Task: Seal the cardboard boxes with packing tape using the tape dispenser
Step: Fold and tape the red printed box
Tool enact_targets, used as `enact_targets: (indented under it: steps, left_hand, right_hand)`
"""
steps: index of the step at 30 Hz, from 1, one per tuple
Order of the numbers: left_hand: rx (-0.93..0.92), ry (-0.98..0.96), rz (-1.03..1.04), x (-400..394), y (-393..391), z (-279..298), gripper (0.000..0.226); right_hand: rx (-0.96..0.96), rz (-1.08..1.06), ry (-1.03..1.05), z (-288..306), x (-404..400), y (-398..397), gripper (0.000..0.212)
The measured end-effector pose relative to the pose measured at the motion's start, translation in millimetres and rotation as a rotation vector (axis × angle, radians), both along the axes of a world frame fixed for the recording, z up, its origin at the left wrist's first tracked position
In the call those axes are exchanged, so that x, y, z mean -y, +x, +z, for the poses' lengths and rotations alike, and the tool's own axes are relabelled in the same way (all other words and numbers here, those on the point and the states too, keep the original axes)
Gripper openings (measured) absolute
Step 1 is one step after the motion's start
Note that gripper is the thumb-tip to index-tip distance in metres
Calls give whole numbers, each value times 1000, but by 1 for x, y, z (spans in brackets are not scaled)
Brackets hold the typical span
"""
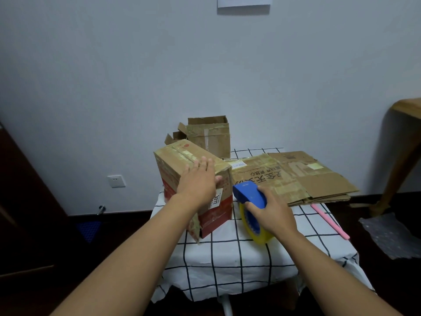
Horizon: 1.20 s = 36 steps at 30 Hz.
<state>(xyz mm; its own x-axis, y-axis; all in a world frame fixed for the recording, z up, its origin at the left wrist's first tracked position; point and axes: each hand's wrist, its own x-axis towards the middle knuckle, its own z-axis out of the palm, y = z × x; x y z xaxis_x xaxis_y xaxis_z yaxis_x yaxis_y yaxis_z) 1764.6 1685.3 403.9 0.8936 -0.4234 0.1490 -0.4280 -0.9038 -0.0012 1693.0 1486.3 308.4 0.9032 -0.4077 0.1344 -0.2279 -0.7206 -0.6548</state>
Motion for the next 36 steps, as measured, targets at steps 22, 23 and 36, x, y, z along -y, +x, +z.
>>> enact_targets:
  steps: [22, 23, 36]
  left_hand:
    - [101, 62, -140, -66, 4, 0, 84]
    - [112, 54, -119, -65, 3, -2, 85]
    - [125, -105, -185, -81, 7, -6, 78]
  right_hand:
    - [-24, -33, -1, -5, 0, 8, 71]
    - [-21, -38, 2, -6, 0, 7, 71]
    - [1, -28, -9, -6, -1, 3, 70]
